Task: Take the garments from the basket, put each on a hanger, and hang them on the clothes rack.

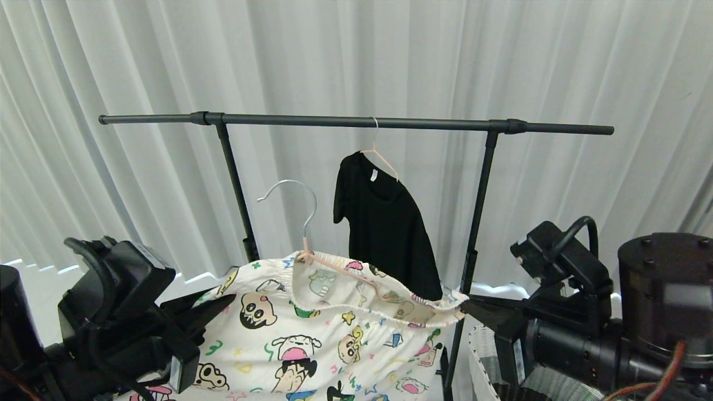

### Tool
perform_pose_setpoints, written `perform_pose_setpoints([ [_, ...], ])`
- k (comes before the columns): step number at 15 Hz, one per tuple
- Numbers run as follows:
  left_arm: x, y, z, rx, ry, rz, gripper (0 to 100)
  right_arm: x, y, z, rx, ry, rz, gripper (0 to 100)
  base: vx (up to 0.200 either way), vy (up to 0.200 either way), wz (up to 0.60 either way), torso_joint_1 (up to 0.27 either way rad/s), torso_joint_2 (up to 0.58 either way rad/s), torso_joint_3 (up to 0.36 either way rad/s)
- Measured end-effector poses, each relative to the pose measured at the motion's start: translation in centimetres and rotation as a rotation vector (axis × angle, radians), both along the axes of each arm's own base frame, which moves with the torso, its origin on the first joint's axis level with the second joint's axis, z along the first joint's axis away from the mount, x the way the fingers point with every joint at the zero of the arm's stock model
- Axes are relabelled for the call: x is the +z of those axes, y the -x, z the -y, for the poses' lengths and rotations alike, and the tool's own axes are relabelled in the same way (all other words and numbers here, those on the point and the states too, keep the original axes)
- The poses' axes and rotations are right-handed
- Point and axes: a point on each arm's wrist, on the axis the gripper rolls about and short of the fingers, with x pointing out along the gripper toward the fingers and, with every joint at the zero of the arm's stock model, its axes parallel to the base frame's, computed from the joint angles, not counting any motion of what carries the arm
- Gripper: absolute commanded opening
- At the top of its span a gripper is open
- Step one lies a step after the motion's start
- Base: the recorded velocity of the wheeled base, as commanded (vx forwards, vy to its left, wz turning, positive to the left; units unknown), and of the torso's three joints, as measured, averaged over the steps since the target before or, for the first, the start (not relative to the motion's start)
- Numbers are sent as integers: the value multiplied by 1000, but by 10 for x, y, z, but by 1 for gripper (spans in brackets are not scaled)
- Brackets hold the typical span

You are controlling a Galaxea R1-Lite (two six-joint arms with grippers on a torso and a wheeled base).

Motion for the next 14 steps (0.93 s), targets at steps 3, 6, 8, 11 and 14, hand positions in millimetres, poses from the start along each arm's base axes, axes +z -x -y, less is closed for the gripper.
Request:
perform_pose_setpoints([
  [3,6,-3,2,1,40,56,0,5,23,6,93,62,13,100,0,0,0,0,0,0],
  [6,7,0,6,-34,44,66,0,10,30,10,151,59,36,100,0,0,0,0,0,0],
  [8,9,6,13,-91,46,77,0,12,29,12,187,70,57,100,0,0,0,0,0,0],
  [11,9,18,22,-186,37,94,0,13,19,16,294,122,125,100,0,0,0,0,0,0],
  [14,4,29,29,-281,-20,123,0,16,8,11,378,164,152,100,0,0,0,0,0,0],
])
